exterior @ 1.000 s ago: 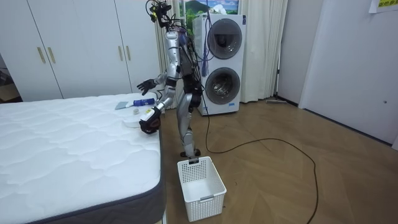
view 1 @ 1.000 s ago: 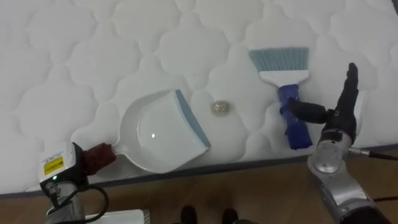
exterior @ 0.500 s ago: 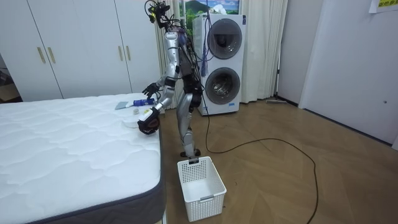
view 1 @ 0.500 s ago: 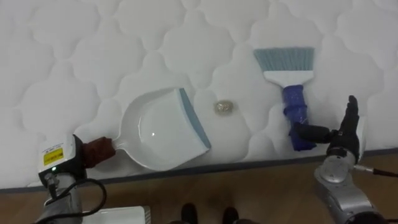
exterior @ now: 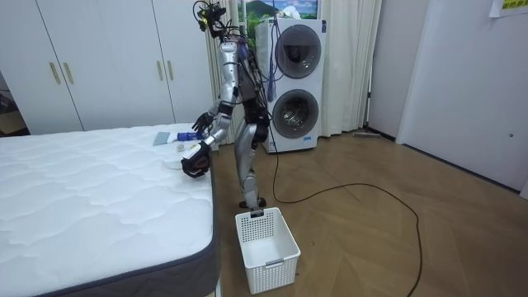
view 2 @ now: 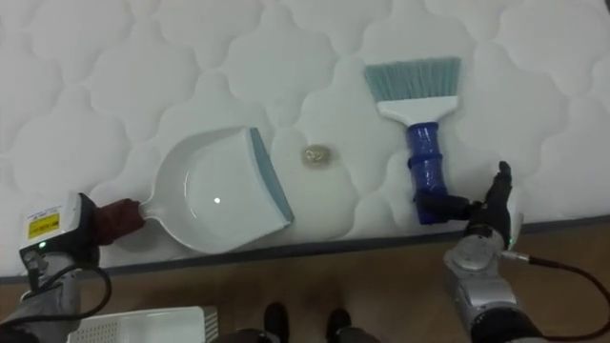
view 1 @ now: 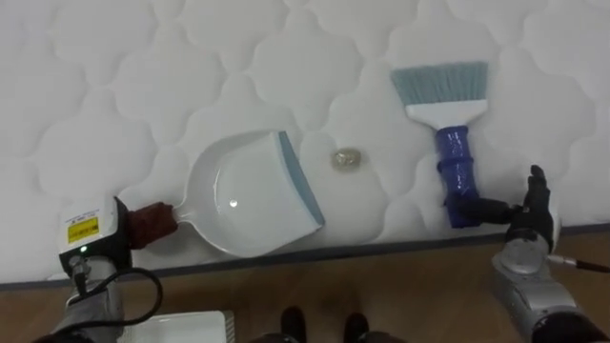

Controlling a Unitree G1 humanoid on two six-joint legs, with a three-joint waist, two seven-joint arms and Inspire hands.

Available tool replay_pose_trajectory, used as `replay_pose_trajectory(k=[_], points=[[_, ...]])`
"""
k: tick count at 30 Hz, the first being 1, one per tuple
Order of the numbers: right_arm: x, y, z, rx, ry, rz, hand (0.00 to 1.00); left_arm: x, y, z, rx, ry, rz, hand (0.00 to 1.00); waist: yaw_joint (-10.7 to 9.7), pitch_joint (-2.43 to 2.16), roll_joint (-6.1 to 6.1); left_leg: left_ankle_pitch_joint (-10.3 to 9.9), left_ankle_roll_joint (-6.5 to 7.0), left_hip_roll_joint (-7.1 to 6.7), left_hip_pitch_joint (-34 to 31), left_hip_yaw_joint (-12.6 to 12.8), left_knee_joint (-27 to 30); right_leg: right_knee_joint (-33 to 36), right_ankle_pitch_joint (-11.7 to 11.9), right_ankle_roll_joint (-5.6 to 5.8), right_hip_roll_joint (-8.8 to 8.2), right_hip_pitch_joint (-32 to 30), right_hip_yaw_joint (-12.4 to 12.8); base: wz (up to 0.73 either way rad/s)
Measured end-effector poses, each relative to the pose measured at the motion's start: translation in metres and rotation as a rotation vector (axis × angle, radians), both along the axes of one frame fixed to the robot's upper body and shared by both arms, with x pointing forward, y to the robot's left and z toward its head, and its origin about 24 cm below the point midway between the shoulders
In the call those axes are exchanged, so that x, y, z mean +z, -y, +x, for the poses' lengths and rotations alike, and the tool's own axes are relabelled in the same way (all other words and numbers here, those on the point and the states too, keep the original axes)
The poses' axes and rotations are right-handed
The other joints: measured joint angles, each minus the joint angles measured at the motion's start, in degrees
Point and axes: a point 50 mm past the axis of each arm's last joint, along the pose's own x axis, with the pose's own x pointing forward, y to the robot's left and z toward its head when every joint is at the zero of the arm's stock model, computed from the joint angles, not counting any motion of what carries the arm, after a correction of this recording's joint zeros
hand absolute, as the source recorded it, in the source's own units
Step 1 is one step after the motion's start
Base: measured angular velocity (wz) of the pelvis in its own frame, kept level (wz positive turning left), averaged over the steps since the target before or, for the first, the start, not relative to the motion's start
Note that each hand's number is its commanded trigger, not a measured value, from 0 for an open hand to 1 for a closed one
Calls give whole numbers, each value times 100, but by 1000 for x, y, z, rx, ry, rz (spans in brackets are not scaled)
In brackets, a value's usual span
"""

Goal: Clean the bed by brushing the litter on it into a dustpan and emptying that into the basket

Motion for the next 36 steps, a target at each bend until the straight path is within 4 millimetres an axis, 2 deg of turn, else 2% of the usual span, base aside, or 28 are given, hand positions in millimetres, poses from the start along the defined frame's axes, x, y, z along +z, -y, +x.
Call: replay_pose_trajectory(k=[6,12,15,25,36], points=[[3,-2,5,23,17,50,0,1,2,2,-26,5,0,100,112,8,-12,1,-2,4,-14,8,8,25,-6,-7,-2,-28,2,0],[5,-3,8,18,34,84,0,1,3,3,-34,11,-12,100,170,41,-64,1,-1,4,-15,23,22,36,-6,-6,-8,-32,2,0],[6,-4,9,23,36,89,0,1,3,3,-34,11,-12,100,176,56,-89,0,0,5,-28,19,42,47,-6,-6,-7,-37,-2,0],[13,-7,16,51,69,89,0,1,4,2,-43,10,-10,100,148,57,-92,1,1,-2,-122,15,135,143,-7,-6,-24,-125,-3,0],[20,-11,20,177,54,-122,0,0,3,0,-39,3,-2,100,49,44,-90,19,29,-18,-116,13,145,142,-8,-7,-59,-104,-59,0]])
